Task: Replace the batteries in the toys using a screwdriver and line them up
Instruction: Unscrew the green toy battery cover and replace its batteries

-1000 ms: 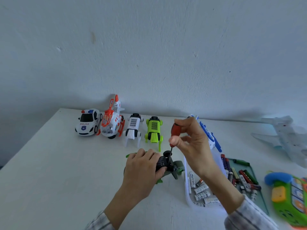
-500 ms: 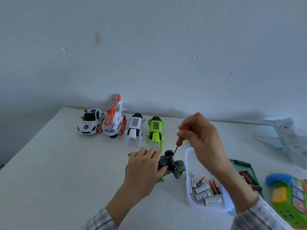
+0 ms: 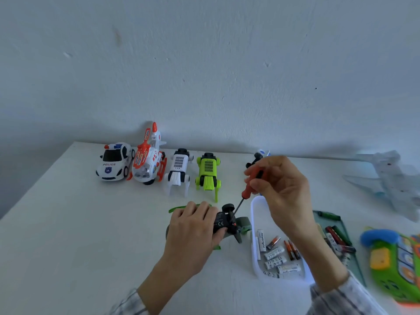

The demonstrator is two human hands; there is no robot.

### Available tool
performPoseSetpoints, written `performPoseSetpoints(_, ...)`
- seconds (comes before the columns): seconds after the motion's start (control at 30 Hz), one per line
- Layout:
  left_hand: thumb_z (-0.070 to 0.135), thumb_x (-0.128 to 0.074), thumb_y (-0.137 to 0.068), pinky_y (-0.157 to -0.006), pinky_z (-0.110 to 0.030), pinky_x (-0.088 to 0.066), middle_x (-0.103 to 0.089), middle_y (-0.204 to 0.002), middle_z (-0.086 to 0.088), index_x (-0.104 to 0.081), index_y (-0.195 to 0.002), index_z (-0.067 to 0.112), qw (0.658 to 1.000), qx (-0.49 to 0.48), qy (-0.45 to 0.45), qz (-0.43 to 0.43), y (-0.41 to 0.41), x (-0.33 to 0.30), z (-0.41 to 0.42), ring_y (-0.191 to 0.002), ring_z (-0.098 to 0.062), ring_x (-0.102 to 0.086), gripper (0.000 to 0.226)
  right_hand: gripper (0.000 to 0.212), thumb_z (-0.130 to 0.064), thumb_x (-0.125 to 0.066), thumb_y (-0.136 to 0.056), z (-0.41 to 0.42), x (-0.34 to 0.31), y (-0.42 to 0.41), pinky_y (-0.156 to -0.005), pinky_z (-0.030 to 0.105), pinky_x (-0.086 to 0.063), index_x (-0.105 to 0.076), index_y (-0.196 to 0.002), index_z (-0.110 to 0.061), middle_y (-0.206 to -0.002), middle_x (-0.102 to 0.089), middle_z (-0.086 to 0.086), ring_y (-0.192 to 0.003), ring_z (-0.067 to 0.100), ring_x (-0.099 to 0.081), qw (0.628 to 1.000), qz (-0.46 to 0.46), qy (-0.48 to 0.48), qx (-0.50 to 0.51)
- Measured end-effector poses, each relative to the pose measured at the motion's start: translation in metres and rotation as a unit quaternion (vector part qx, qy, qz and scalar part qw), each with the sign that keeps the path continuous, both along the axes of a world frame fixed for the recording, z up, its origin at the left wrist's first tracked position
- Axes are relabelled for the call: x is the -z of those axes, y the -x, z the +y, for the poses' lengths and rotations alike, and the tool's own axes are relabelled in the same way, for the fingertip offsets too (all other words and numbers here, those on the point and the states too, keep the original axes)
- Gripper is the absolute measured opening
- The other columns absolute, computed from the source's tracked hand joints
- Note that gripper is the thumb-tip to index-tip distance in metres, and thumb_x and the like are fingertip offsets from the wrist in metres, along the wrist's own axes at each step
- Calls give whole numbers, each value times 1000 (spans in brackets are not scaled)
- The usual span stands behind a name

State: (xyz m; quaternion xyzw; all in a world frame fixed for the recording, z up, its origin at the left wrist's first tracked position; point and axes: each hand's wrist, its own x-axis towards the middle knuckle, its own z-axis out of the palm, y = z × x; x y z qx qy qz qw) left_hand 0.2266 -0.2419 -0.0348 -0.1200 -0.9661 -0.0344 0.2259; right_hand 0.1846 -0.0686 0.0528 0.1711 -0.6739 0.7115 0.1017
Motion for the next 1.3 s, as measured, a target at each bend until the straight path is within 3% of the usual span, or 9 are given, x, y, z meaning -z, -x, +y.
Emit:
performPoseSetpoints(0.1, 51, -38, -84, -59, -34, -44, -57, -80, 7, -62, -91, 23, 1000, 3, -4, -9, 2, 0, -1, -70, -19, -53, 38, 38, 19, -48, -84, 3, -1, 2, -72, 28, -53, -55, -97, -16, -91, -68, 11, -80, 29, -66, 1000, -4, -14, -22)
performPoseSetpoints(0.2, 50, -38, -83, -59, -34, -43, -57, -80, 6, -63, -91, 23, 1000, 6, -6, -12, 4, -2, -1, -70, -19, -53, 38, 36, -14, -69, -78, 5, 6, 1, -84, 35, -48, -54, -102, -37, -97, -67, -12, -103, 22, -62, 993, 16, -118, 27)
performPoseSetpoints(0.4, 50, -37, -85, -61, -35, -44, -57, -82, 4, -63, -96, 22, 1000, 15, 12, -17, 3, 0, -1, -71, -20, -52, 39, 34, -1, -59, -90, 1, 9, -3, -44, 25, -43, -43, -93, -31, -74, -58, 17, -46, 18, -55, 992, 0, -97, 77)
performPoseSetpoints(0.5, 49, -37, -85, -60, -36, -44, -57, -83, 4, -63, -96, 22, 1000, 18, 14, -17, 3, 0, -2, -71, -20, -52, 40, 33, -3, -51, -95, 4, 12, 3, -44, 30, -45, -37, -98, -33, -77, -50, 10, -52, 27, -56, 989, -39, -122, 69)
performPoseSetpoints(0.6, 49, -37, -85, -60, -35, -43, -57, -83, 4, -63, -95, 22, 1000, 19, 14, -15, 3, -1, -2, -71, -20, -52, 39, 28, -4, -51, -95, 3, 11, 2, -47, 28, -46, -40, -101, -30, -77, -51, 12, -52, 16, -57, 989, -53, -75, 112)
performPoseSetpoints(0.73, 49, -36, -85, -59, -35, -44, -55, -80, 4, -60, -93, 22, 1000, 17, 7, -10, 2, 0, -1, -70, -20, -52, 38, 26, -10, -53, -95, -6, 14, -3, -55, 22, -47, -41, -112, -26, -80, -54, 1, -65, 15, -64, 979, 7, -148, 138)
performPoseSetpoints(0.87, 49, -36, -84, -58, -35, -44, -55, -78, 4, -59, -90, 21, 1000, 14, 5, -1, 2, 0, 0, -68, -20, -52, 37, 31, -11, -54, -95, -13, 13, -5, -60, 38, -48, -40, -116, -28, -68, -50, 2, -63, 30, -61, 968, 47, -223, 102)
performPoseSetpoints(1.2, 50, -37, -83, -57, -33, -42, -54, -76, 5, -57, -85, 21, 1000, 10, -4, 14, 3, -1, 1, -66, -18, -51, 35, 33, -21, -46, -93, -34, 3, -5, -54, 16, -34, -31, -121, -28, -73, -36, -22, -62, 3, -43, 913, 192, -359, -19)
performPoseSetpoints(1.3, 50, -38, -83, -57, -33, -41, -53, -76, 5, -55, -84, 21, 1000, 10, -7, 20, 4, 0, 1, -66, -18, -50, 34, 34, -18, -48, -92, -37, 1, -2, -51, 27, -39, -32, -121, -25, -74, -34, -21, -65, 9, -37, 904, 221, -366, -4)
